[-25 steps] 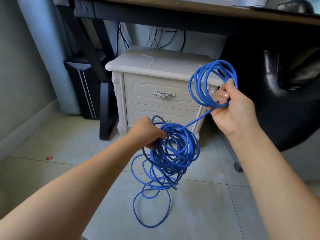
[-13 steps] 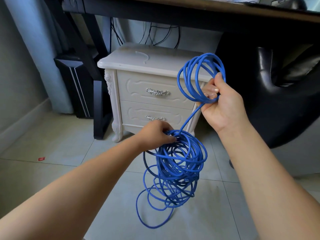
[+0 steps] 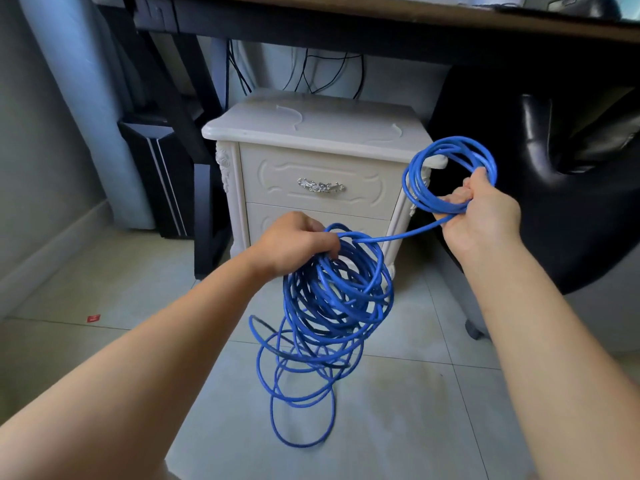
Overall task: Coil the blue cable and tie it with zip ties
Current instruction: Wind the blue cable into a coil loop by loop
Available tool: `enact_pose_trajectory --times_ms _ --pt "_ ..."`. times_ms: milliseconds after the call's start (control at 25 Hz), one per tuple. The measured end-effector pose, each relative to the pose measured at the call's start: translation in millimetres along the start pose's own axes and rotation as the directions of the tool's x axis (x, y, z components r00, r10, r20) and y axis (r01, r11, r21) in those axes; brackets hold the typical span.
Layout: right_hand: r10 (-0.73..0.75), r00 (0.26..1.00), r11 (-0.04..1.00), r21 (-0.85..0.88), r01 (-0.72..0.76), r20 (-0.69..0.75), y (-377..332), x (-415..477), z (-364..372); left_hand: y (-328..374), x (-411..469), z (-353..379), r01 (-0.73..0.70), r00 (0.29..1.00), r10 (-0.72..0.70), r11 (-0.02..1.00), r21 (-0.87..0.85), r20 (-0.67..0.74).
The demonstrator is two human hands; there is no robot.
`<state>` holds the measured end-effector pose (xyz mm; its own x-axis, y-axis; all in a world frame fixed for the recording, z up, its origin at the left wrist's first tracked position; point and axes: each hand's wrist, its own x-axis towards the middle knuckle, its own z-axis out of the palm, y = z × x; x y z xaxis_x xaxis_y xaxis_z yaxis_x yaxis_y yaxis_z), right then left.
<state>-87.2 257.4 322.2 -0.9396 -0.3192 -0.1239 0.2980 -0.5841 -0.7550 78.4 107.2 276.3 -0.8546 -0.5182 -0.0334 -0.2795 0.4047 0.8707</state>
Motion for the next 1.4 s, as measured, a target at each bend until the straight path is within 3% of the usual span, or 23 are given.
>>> enact_pose_trajectory --times_ms 200,320,440,520,720,760,880,960,1040,1120,1200,1240,1320,1400 --pt "-0.042 0.999 0.999 0.01 0.042 0.003 -2 -5 5 4 0 1 0.114 0.99 -0.118 0.992 -0.063 -0.079" --pt "-0.04 0.998 0.999 0.017 0.04 0.041 -3 -8 7 2 5 3 0.214 0.966 -0.206 0.976 0.04 -0.154" --pt "-0.03 0.996 0.998 0.058 0.025 0.085 -6 -10 10 0 2 6 0.161 0.969 -0.091 0.939 0.305 -0.23" --pt "-0.028 0.994 0.998 0.062 0.021 0.102 -6 -13 11 -2 1 9 0.086 0.981 -0.01 0.92 0.384 -0.195" --pt "-0.034 0.994 0.998 0.051 0.029 0.104 -8 -16 11 -1 0 11 -0.028 0.967 0.195 0.721 0.692 -0.164" --pt "-0.036 0.995 0.998 0.053 0.031 0.098 -8 -15 10 -2 1 9 -0.062 0.97 0.198 0.761 0.646 -0.14" --pt "-0.049 0.993 0.999 0.029 0.046 0.107 -10 -15 9 -3 1 7 -0.04 0.999 0.045 0.982 0.185 -0.021" --pt "-0.096 0.984 0.993 -0.06 0.106 0.153 -7 -16 9 -2 -1 9 0.027 1.0 -0.027 0.993 -0.117 -0.001" --pt "-0.196 0.946 0.932 -0.249 0.262 0.258 1 -16 7 0 0 8 0.119 0.992 -0.119 0.885 -0.45 0.029" --pt "-0.238 0.886 0.751 -0.504 0.427 0.397 10 -17 3 2 1 3 0.229 0.972 -0.197 0.66 -0.715 0.13" --pt "-0.152 0.854 0.515 -0.698 0.498 0.497 17 -21 -2 1 4 -6 0.255 0.964 -0.183 0.437 -0.863 0.192" --pt "-0.092 0.847 0.396 -0.762 0.513 0.523 19 -23 -4 0 5 -9 0.228 0.971 -0.165 0.389 -0.892 0.176" --pt "0.016 0.838 0.235 -0.817 0.527 0.545 21 -28 -6 0 6 -11 0.149 0.987 -0.119 0.45 -0.88 0.106" --pt "0.092 0.825 0.171 -0.825 0.538 0.558 21 -35 -4 -2 6 -10 0.083 0.996 -0.066 0.604 -0.793 0.055"
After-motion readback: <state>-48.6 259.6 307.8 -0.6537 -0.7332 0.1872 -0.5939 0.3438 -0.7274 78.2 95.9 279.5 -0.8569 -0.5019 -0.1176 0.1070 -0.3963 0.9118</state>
